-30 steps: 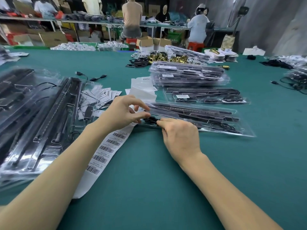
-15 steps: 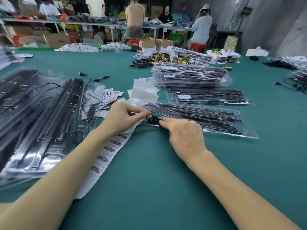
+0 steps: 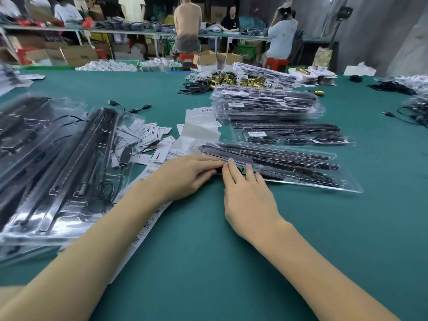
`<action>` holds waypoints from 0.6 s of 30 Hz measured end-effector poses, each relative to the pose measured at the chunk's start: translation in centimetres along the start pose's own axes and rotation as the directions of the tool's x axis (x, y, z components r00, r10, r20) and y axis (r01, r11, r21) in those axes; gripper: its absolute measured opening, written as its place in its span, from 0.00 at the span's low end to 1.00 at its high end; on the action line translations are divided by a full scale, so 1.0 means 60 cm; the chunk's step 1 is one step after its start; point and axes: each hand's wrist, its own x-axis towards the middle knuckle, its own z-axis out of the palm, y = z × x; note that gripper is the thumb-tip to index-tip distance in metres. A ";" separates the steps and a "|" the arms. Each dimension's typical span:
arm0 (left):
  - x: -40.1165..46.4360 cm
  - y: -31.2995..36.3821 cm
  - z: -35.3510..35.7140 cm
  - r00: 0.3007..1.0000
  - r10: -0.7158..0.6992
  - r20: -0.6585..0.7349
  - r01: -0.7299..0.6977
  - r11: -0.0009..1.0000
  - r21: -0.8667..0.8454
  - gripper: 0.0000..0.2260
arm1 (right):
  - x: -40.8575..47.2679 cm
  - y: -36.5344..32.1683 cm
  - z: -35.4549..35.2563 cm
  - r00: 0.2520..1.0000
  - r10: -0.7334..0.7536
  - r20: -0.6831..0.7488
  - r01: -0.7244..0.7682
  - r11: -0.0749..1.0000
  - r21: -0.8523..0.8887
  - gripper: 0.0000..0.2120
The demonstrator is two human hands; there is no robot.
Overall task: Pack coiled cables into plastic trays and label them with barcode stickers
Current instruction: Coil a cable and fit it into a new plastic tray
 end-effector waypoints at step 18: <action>0.010 0.033 0.014 1.000 -0.004 -0.024 0.007 0.991 0.135 0.22 | -0.004 -0.011 0.001 0.995 0.096 0.038 -0.101 0.984 0.145 0.35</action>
